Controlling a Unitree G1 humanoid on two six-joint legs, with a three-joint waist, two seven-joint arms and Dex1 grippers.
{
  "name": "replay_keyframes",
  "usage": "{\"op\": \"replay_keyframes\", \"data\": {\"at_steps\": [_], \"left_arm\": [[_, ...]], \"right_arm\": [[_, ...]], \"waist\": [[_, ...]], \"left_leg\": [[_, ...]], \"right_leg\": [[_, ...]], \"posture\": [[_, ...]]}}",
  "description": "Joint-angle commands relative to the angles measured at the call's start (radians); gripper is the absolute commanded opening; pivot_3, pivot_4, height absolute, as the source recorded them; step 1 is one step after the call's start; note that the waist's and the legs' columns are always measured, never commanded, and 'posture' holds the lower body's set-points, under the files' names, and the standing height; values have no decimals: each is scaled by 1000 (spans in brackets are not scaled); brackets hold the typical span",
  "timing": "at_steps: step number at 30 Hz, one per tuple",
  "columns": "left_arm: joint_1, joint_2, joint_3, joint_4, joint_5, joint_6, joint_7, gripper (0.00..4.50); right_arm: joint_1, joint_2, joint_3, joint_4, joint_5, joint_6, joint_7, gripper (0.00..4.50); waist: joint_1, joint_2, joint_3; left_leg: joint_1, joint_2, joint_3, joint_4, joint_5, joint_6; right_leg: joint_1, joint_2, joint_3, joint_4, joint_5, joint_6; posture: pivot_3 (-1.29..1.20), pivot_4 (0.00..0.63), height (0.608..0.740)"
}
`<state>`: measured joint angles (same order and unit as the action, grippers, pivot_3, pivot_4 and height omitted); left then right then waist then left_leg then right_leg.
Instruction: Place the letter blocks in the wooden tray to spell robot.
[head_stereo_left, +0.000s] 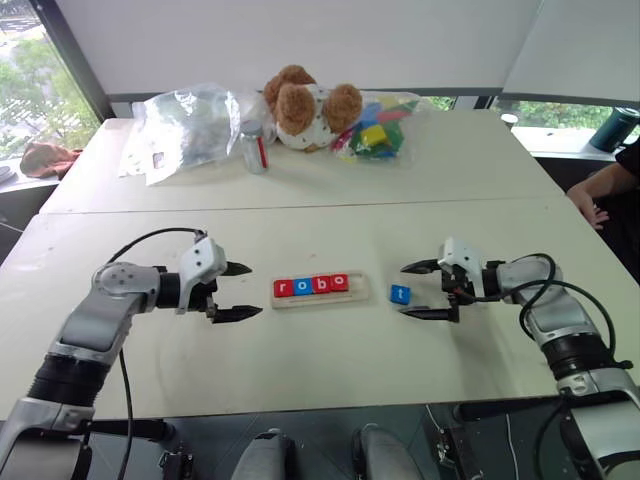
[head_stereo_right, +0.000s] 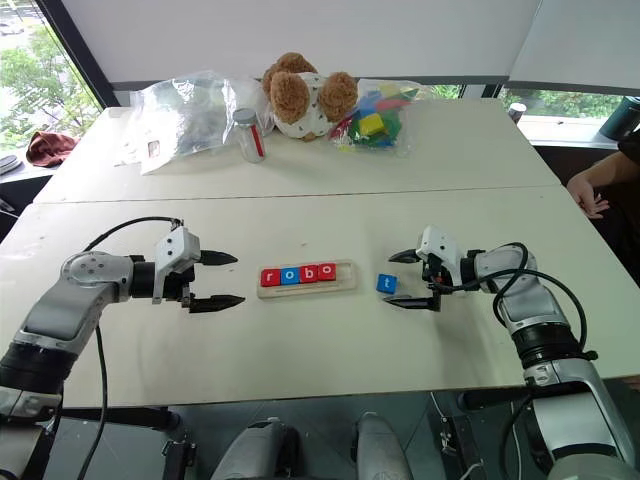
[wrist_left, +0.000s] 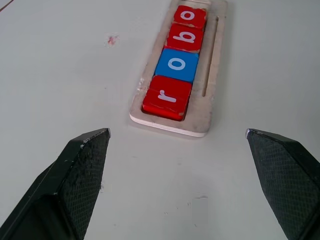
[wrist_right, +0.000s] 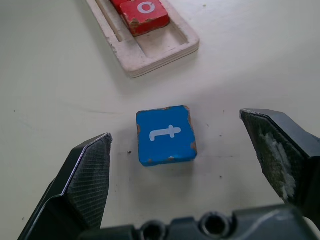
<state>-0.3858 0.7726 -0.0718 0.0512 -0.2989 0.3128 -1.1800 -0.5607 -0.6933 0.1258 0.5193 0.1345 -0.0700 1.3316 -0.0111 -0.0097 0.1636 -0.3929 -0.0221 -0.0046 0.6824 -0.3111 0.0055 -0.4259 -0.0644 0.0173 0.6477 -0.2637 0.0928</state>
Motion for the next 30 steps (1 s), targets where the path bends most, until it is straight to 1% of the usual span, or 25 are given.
{"op": "replay_keyframes", "data": {"at_steps": [1,2,5,7,9,10,11,17,21,25,30], "left_arm": [[8,-1,32,-68,-25,22,22,4500],[11,-1,33,-73,-26,26,23,4500],[10,4,36,-71,-25,30,25,4500],[8,6,35,-68,-22,30,25,4500],[4,5,30,-63,-17,26,24,4500],[3,5,28,-61,-16,24,22,4500],[0,3,25,-59,-14,23,22,4500],[-11,-2,18,-45,-6,13,20,4500],[-19,-8,13,-35,-3,7,20,4500],[-15,-21,8,-41,2,7,25,4500],[-4,-15,23,-58,1,9,25,4500]], "right_arm": [[-27,13,-8,43,8,-19,15,4471],[-29,16,-7,55,2,-32,15,4471],[-31,25,-12,62,12,-36,19,3678],[-29,27,-14,56,17,-34,23,2742],[-27,26,-10,46,11,-40,20,1656],[-28,26,-9,34,12,-29,19,1223],[-31,25,-9,26,15,-18,20,1138],[-81,35,6,0,7,15,23,1138],[-172,98,60,-23,-8,68,42,1138],[-232,154,105,59,-40,47,60,1138],[-299,183,139,207,-94,-51,67,1138]], "waist": [[0,0,0],[0,0,0],[-2,0,0],[-3,0,0],[-3,0,0],[-3,0,0],[-3,0,0],[-3,0,0],[-9,0,0],[-4,0,0],[0,0,0]], "left_leg": [[0,0,0,0,0,0],[0,0,0,0,0,0],[1,0,0,0,0,0],[1,0,0,-1,0,-1],[1,0,0,-1,0,-1],[1,0,0,-1,0,-1],[1,0,0,-1,0,-1],[1,0,0,-1,0,-1],[1,0,0,-1,0,-1],[1,0,0,-1,0,-1],[-1,-2,-1,-1,1,-2]], "right_leg": [[0,0,0,0,0,0],[0,0,0,0,0,0],[0,0,0,0,0,0],[0,0,0,0,0,0],[0,0,0,0,0,0],[0,0,0,0,0,0],[0,0,0,0,0,0],[0,-1,0,0,0,0],[-1,0,0,1,0,0],[-1,0,0,1,0,0],[-1,-2,0,0,0,0]], "posture": [[0,150,740],[0,150,740],[0,150,740],[0,150,740],[0,150,740],[0,150,740],[0,150,740],[0,150,740],[0,150,740],[0,150,740],[0,150,740]]}}
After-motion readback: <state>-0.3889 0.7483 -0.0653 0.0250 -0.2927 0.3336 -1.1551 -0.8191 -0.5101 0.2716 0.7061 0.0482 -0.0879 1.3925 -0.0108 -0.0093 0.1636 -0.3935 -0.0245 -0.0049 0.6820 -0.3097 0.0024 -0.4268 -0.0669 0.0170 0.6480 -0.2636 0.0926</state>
